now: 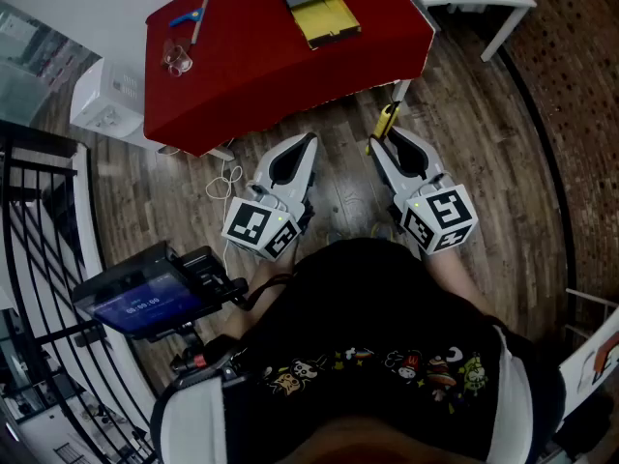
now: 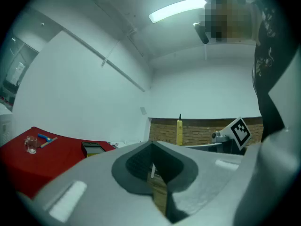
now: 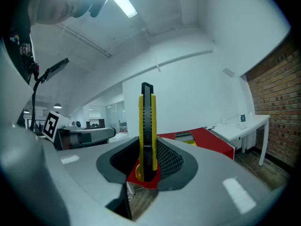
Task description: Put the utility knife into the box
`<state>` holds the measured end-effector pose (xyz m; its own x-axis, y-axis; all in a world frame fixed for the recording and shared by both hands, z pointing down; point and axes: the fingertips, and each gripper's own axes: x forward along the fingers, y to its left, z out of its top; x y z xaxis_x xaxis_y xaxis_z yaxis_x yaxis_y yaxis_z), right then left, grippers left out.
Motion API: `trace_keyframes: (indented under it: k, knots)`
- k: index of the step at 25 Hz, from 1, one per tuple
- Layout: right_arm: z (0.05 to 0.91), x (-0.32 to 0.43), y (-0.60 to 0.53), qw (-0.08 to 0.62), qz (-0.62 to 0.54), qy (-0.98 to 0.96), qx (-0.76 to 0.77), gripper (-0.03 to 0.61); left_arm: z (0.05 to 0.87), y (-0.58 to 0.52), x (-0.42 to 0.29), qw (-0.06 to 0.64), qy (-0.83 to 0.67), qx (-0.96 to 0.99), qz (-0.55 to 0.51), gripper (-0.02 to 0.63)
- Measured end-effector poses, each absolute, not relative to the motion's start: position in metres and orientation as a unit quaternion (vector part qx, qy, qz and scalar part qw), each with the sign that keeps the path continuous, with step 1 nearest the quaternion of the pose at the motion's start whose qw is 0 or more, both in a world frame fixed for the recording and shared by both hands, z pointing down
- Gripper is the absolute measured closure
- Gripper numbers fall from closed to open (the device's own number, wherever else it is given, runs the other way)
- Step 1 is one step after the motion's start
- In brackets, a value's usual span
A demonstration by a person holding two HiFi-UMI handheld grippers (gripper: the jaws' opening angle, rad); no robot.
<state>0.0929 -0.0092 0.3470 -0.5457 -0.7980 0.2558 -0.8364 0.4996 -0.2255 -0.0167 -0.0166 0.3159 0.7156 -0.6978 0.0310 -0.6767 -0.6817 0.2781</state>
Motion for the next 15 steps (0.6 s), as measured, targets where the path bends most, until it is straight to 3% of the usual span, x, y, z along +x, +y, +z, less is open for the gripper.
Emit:
trace_keyframes:
  k: [15]
  knots:
    - [0.360,0.086,-0.007,0.067,0.188,-0.863,0.465,0.437,0.330,-0.019,-0.017,0.154,-0.375,0.913,-0.040,0.609]
